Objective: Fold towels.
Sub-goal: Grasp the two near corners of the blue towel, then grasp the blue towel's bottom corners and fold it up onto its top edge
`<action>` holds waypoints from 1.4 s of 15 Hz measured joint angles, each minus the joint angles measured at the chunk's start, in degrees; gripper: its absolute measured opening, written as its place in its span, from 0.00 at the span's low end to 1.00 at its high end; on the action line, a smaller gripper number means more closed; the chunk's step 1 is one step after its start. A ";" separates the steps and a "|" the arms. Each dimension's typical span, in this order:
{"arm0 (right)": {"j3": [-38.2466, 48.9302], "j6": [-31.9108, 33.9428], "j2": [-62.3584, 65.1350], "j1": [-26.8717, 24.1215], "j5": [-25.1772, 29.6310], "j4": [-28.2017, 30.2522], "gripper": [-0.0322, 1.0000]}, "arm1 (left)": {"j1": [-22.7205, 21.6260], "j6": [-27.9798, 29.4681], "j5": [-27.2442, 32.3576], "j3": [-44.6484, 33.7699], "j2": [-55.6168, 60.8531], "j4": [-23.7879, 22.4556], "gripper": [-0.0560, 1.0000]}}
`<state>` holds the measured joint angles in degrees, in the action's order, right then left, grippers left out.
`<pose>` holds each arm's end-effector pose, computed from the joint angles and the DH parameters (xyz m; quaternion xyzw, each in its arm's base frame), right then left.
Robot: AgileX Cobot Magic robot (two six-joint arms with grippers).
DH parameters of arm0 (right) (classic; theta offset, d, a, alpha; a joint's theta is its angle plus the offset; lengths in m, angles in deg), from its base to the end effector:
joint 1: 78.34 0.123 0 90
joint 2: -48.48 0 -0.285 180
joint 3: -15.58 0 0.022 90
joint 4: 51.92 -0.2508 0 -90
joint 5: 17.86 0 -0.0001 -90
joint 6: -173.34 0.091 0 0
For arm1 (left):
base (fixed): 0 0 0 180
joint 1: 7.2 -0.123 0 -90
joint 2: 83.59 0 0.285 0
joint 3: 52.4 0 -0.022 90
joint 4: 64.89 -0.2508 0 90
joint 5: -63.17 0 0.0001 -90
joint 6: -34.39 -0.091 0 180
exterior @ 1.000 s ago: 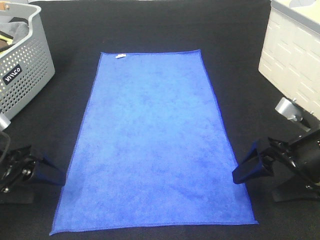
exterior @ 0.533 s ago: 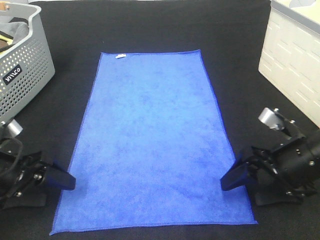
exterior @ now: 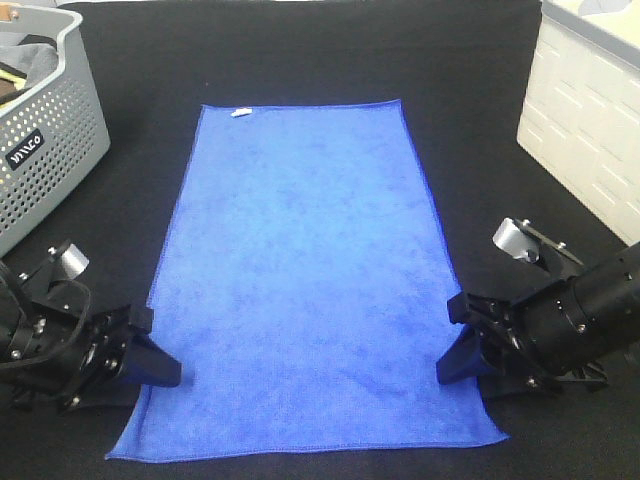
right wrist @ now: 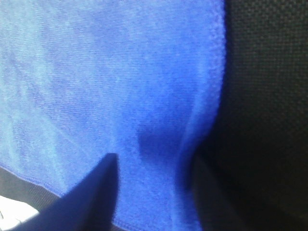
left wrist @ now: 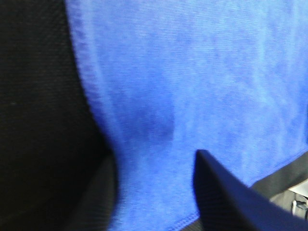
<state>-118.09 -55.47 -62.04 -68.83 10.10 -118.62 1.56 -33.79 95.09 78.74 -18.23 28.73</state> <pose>0.2250 0.0775 0.0874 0.0265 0.9705 0.2351 0.0467 0.2259 -0.0835 0.0747 -0.0987 0.9447 -0.3052 0.0684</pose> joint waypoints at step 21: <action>9.57 13.75 11.52 0.23 8.94 13.87 0.03 | 0.00 28.99 2.46 -9.05 17.02 -35.18 0.05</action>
<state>-108.52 -41.72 -50.53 -68.60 19.04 -104.75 1.56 -4.80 97.55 69.69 -1.21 -6.44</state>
